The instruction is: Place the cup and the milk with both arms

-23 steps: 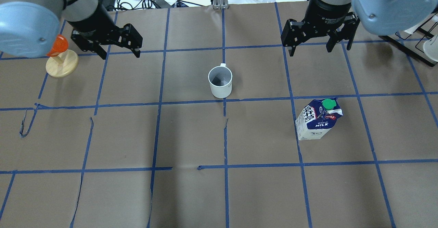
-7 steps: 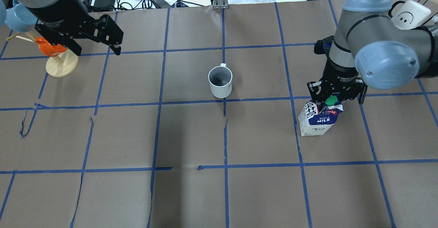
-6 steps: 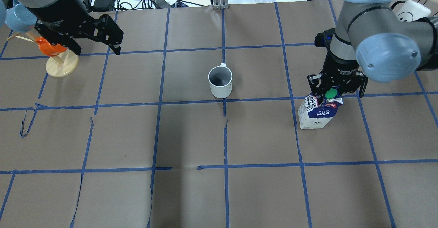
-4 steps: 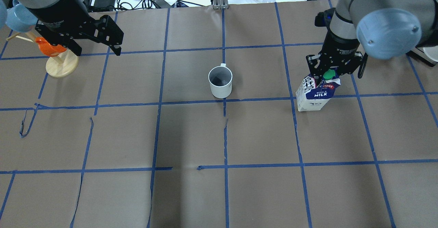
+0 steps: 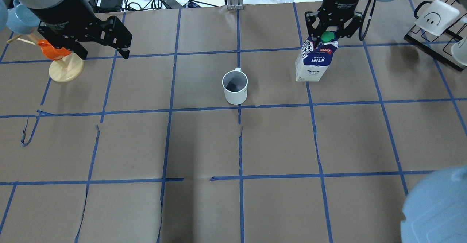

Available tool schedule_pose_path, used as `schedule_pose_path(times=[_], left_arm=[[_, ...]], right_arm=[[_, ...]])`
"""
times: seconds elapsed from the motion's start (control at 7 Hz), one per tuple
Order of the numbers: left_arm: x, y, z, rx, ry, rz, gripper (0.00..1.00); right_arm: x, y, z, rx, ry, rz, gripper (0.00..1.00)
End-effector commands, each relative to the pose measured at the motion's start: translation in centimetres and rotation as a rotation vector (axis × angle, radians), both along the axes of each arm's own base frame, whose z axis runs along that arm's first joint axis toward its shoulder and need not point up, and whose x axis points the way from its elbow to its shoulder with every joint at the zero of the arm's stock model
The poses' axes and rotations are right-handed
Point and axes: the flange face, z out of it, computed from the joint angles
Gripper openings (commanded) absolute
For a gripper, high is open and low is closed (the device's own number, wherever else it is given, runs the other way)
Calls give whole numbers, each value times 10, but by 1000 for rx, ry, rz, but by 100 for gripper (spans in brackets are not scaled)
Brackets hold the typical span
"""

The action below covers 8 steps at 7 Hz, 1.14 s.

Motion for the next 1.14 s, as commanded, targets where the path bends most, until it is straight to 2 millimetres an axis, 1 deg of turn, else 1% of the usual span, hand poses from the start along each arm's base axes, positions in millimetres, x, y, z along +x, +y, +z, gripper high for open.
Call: schedule_pose_path(times=[0.0, 0.14, 0.29, 0.43, 0.57, 1.0], left_arm=[[0, 0, 0, -1, 0, -1, 100], [1, 0, 0, 1, 0, 2, 100], [1, -1, -1, 2, 1, 2, 100], [0, 0, -3, 5, -1, -1, 100], [-1, 1, -3, 5, -2, -2, 100], [0, 0, -1, 2, -4, -2, 100]], right_arm=[[68, -1, -27, 11, 16, -60, 39], [89, 0, -36, 9, 19, -63, 40], [101, -3, -48, 17, 20, -60, 40], [119, 1, -58, 30, 24, -32, 40], [128, 5, -62, 39, 25, -12, 40], [134, 10, -67, 56, 12, 18, 40]])
